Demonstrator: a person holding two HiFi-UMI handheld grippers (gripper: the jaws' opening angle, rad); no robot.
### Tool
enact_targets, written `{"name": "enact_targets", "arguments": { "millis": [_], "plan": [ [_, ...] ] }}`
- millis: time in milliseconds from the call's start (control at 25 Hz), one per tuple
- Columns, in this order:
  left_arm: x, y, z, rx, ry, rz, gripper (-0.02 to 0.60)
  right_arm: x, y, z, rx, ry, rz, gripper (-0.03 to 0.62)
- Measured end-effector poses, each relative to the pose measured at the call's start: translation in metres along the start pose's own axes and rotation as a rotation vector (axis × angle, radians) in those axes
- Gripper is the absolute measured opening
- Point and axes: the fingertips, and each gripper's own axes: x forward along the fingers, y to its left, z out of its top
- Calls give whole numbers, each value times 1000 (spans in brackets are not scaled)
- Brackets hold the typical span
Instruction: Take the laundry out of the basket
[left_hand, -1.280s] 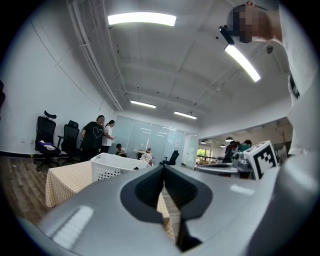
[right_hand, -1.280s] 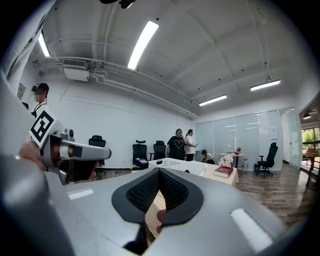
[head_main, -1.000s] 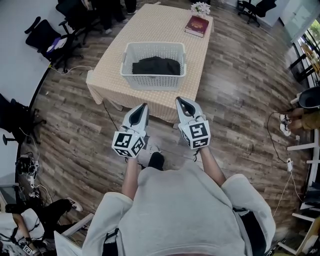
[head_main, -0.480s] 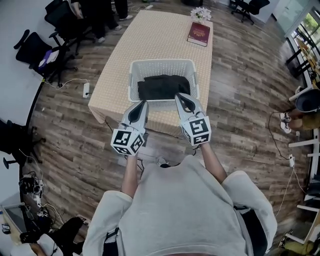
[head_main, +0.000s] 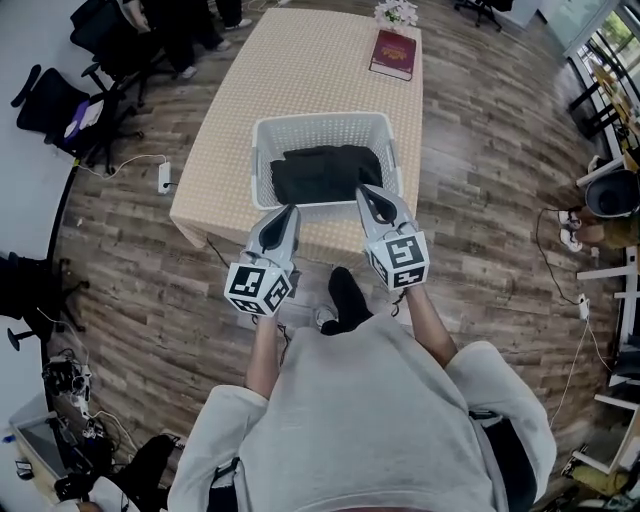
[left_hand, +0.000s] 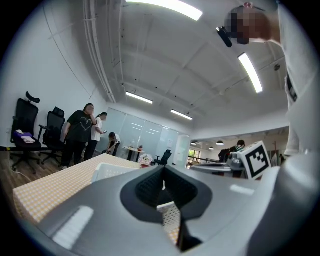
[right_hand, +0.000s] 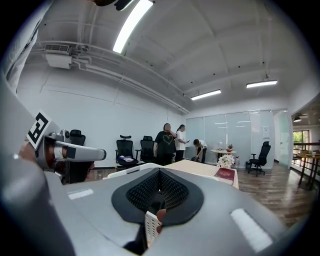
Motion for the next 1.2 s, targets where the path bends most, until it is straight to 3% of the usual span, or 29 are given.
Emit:
{"name": "enact_targets", "arguments": {
  "millis": [280, 800, 1200],
  "plan": [
    [28, 38, 15, 16, -10, 27, 12, 50, -9, 4, 14, -13, 40, -2],
    [113, 120, 69, 86, -36, 108, 12, 158, -72, 44, 46, -76, 69, -2],
    [141, 167, 65, 97, -15, 193, 12, 207, -102, 39, 96, -59, 80, -2]
  ]
}}
